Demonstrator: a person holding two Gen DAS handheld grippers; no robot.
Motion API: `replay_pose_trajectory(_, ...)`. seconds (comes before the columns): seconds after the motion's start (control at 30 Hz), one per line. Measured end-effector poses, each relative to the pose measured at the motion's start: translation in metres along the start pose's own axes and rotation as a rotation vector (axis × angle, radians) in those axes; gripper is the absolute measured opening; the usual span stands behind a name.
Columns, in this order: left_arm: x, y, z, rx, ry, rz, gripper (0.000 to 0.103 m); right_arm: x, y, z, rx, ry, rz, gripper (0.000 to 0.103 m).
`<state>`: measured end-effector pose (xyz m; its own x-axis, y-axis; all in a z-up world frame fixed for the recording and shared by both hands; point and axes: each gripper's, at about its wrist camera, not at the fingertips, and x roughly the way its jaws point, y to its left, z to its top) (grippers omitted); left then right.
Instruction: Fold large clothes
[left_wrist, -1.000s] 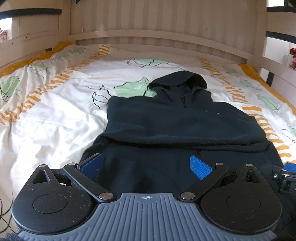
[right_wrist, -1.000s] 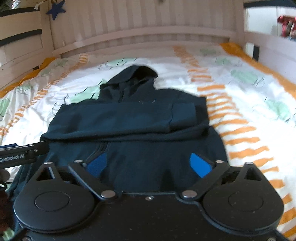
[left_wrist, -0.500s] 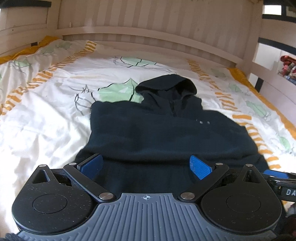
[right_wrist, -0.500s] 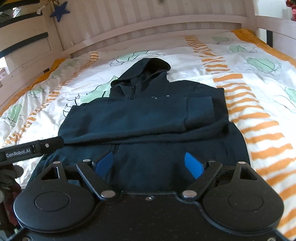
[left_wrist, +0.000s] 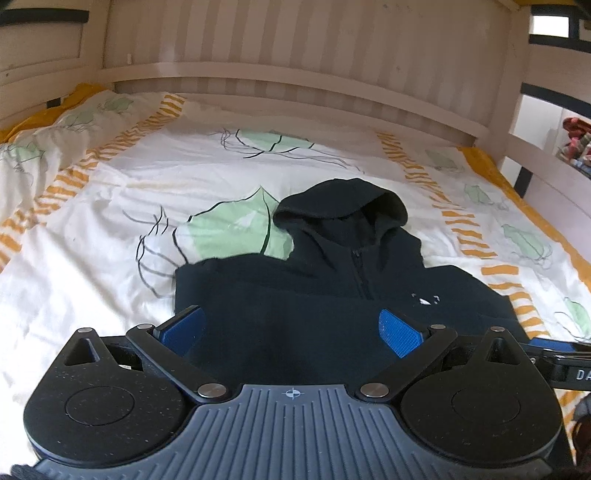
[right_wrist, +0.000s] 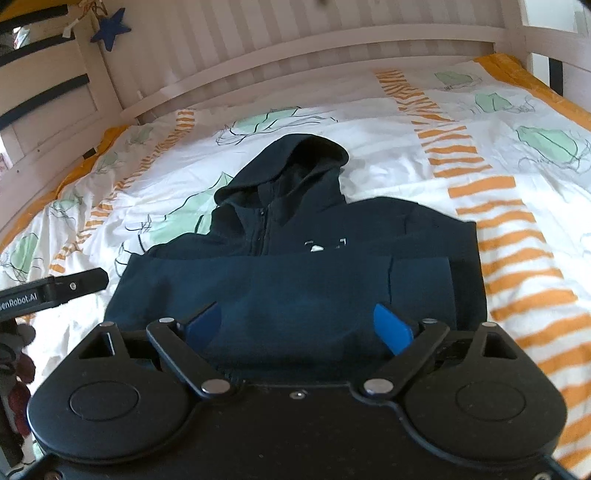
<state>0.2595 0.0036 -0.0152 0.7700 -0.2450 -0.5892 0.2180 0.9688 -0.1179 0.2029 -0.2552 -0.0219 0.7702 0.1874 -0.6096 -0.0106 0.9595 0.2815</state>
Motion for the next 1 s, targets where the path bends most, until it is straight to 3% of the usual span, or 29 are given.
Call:
replay_pose_trajectory(0.63, 0.077, 0.012, 0.038, 0.004, 0.025, -0.041, 0.102, 0.069, -0.013, 0.049, -0.046, 0.005, -0.055, 0.092)
replay_pose_trajectory(1.0, 0.116, 0.022, 0.068, 0.046, 0.022, -0.014, 0.102, 0.098, -0.027, 0.082, -0.041, -0.007, -0.048, 0.092)
